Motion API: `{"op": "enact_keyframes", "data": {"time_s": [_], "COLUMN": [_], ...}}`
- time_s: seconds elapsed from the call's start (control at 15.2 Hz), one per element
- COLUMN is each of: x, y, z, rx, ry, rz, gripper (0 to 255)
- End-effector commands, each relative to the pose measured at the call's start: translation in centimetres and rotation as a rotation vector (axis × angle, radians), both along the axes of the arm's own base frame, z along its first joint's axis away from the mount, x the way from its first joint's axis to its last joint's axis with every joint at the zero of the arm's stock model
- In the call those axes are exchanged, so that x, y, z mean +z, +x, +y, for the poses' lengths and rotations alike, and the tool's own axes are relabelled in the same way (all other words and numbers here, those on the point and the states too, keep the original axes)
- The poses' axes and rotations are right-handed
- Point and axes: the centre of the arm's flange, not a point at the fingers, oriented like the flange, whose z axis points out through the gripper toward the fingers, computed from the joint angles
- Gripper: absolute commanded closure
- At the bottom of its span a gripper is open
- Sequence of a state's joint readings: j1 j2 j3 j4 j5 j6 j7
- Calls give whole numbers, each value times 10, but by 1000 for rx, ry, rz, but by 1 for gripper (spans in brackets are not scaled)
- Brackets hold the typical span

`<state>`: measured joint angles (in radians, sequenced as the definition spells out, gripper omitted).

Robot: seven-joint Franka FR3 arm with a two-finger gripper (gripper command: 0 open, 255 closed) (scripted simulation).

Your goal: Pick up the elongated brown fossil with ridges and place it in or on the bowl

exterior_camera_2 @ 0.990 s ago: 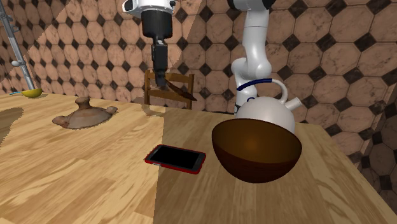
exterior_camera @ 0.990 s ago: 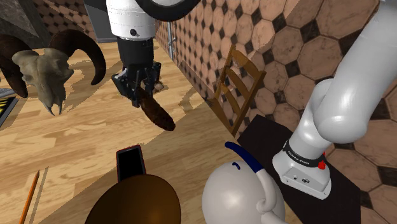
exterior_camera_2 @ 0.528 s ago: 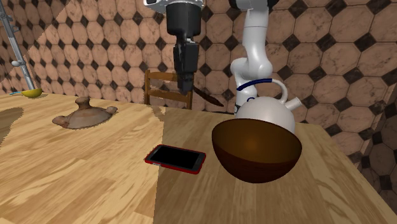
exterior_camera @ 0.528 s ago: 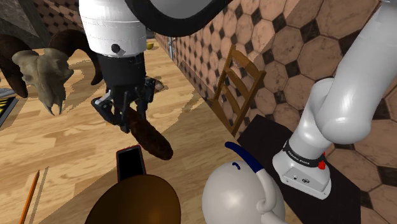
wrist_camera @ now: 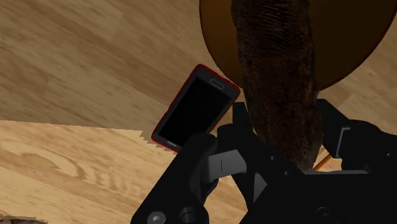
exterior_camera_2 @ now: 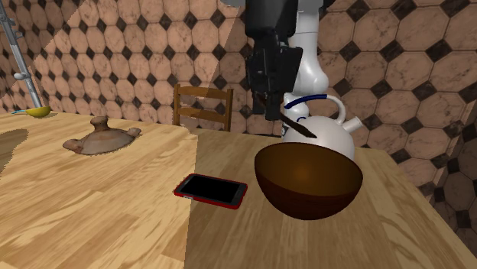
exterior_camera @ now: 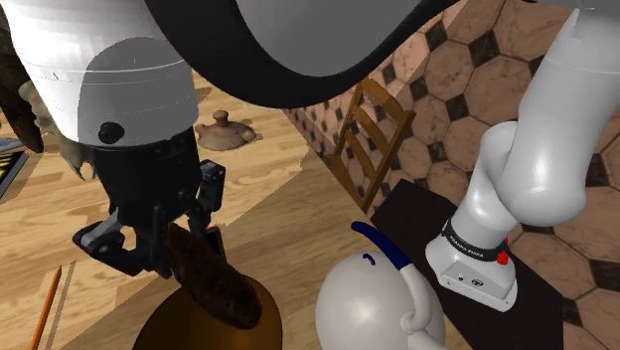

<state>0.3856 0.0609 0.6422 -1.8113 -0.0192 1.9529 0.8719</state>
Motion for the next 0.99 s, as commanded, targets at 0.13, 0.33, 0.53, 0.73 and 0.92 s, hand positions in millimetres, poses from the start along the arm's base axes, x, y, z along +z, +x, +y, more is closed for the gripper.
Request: {"op": "enact_keyframes", "data": {"time_s": [0.13, 0.33, 0.53, 0.73, 0.92], "x": [2, -14, -30, -46, -62], "y": [-33, -33, -33, -33, -33], "z": [37, 37, 37, 37, 37], "rx": [-3, -3, -3, -3, -3], "ry": [0, 0, 0, 0, 0], "rz": [0, 0, 0, 0, 0], "gripper": [255, 255, 255, 255, 255]}}
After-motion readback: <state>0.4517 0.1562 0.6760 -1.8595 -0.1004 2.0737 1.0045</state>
